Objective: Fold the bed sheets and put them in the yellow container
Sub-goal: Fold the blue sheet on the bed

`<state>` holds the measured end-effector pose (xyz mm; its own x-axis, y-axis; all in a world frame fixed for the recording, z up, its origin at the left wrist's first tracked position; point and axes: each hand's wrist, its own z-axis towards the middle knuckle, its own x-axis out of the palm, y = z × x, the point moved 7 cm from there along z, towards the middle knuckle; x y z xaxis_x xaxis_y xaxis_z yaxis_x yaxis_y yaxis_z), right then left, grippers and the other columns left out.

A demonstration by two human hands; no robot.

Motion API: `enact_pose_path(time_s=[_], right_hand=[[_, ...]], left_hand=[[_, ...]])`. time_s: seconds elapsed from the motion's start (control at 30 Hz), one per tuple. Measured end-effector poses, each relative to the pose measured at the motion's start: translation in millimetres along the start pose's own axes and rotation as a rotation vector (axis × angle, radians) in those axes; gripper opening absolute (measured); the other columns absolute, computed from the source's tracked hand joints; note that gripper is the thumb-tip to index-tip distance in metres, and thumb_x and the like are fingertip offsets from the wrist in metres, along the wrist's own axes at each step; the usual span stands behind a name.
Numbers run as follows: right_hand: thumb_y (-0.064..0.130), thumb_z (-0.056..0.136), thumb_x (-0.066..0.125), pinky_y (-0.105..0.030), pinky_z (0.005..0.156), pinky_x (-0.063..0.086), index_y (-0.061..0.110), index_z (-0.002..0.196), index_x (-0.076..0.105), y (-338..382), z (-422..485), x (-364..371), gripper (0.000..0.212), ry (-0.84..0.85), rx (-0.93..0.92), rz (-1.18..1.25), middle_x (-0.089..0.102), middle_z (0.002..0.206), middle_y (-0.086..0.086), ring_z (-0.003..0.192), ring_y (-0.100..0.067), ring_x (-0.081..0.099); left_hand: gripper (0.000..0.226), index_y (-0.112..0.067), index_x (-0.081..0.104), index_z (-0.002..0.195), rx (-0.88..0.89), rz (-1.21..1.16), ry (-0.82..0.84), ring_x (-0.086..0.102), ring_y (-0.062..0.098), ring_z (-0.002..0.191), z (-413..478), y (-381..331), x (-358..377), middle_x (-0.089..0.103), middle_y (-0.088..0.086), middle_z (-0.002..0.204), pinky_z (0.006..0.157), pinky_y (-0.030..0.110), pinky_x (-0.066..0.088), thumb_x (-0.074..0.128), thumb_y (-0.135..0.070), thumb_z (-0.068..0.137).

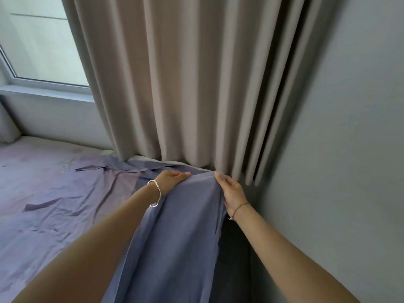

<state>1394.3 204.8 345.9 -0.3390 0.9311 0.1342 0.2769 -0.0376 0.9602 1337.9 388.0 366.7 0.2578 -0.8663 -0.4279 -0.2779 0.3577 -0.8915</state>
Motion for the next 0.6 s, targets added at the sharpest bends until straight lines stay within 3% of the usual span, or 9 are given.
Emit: enact_pose_path(time_s=[0.1, 0.2, 0.27, 0.37, 0.43, 0.5, 0.6], right_hand=[[0.042, 0.082, 0.068, -0.044, 0.101, 0.045, 0.026, 0.083, 0.072, -32, 68, 2, 0.017, -0.011, 0.075, 0.012, 0.07, 0.098, 0.002, 0.104, -0.02, 0.061], [0.046, 0.081, 0.067, -0.046, 0.1, 0.046, 0.028, 0.08, 0.073, -39, 155, -3, 0.019, -0.019, 0.119, 0.06, 0.072, 0.098, 0.001, 0.103, -0.021, 0.062], [0.048, 0.08, 0.068, -0.044, 0.099, 0.047, 0.028, 0.089, 0.073, -25, 219, -15, 0.023, -0.053, 0.111, 0.095, 0.071, 0.102, -0.001, 0.103, -0.021, 0.062], [0.044, 0.084, 0.065, -0.035, 0.089, 0.051, 0.024, 0.09, 0.069, -9, 311, -50, 0.021, -0.144, 0.084, 0.158, 0.069, 0.098, 0.0, 0.096, -0.018, 0.063], [0.043, 0.085, 0.064, -0.034, 0.087, 0.051, 0.025, 0.09, 0.069, -32, 354, -76, 0.019, -0.191, 0.112, 0.135, 0.068, 0.097, 0.001, 0.095, -0.017, 0.062], [0.043, 0.084, 0.065, -0.034, 0.088, 0.051, 0.02, 0.101, 0.069, -81, 381, -97, 0.029, -0.205, 0.187, 0.079, 0.068, 0.104, -0.003, 0.097, -0.019, 0.063], [0.038, 0.084, 0.066, -0.037, 0.089, 0.052, 0.018, 0.089, 0.07, -152, 404, -116, 0.021, -0.209, 0.276, -0.004, 0.069, 0.1, -0.007, 0.094, -0.02, 0.063]], left_hand=[[0.039, -0.013, 0.051, 0.057, -0.002, 0.056, -0.1, 0.039, 0.005, 0.057, 65, 22, 0, 0.047, -0.005, 0.056, 0.054, 0.011, 0.032, 0.059, -0.032, 0.09], [0.035, -0.011, 0.054, 0.059, 0.011, 0.03, -0.115, 0.039, 0.007, 0.06, 154, 14, 5, 0.046, -0.009, 0.054, 0.054, 0.01, 0.032, 0.063, -0.026, 0.089], [0.034, -0.012, 0.056, 0.057, 0.055, 0.021, -0.129, 0.04, 0.004, 0.056, 226, -8, 12, 0.047, -0.015, 0.047, 0.054, 0.007, 0.033, 0.064, -0.023, 0.088], [0.033, -0.001, 0.062, 0.067, 0.108, 0.039, -0.094, 0.041, 0.005, 0.059, 330, -33, 45, 0.051, -0.006, 0.058, 0.058, 0.014, 0.035, 0.064, -0.027, 0.088], [0.033, -0.011, 0.058, 0.059, 0.085, 0.091, -0.027, 0.038, -0.001, 0.049, 385, -7, 85, 0.046, -0.014, 0.045, 0.056, 0.016, 0.033, 0.064, -0.027, 0.088], [0.037, -0.021, 0.05, 0.054, 0.036, 0.168, 0.018, 0.038, -0.001, 0.041, 414, 43, 124, 0.043, -0.016, 0.036, 0.052, 0.013, 0.031, 0.065, -0.023, 0.088], [0.036, -0.012, 0.053, 0.055, 0.002, 0.225, 0.025, 0.036, 0.003, 0.048, 435, 124, 163, 0.043, -0.01, 0.045, 0.057, 0.021, 0.033, 0.065, -0.02, 0.088]])
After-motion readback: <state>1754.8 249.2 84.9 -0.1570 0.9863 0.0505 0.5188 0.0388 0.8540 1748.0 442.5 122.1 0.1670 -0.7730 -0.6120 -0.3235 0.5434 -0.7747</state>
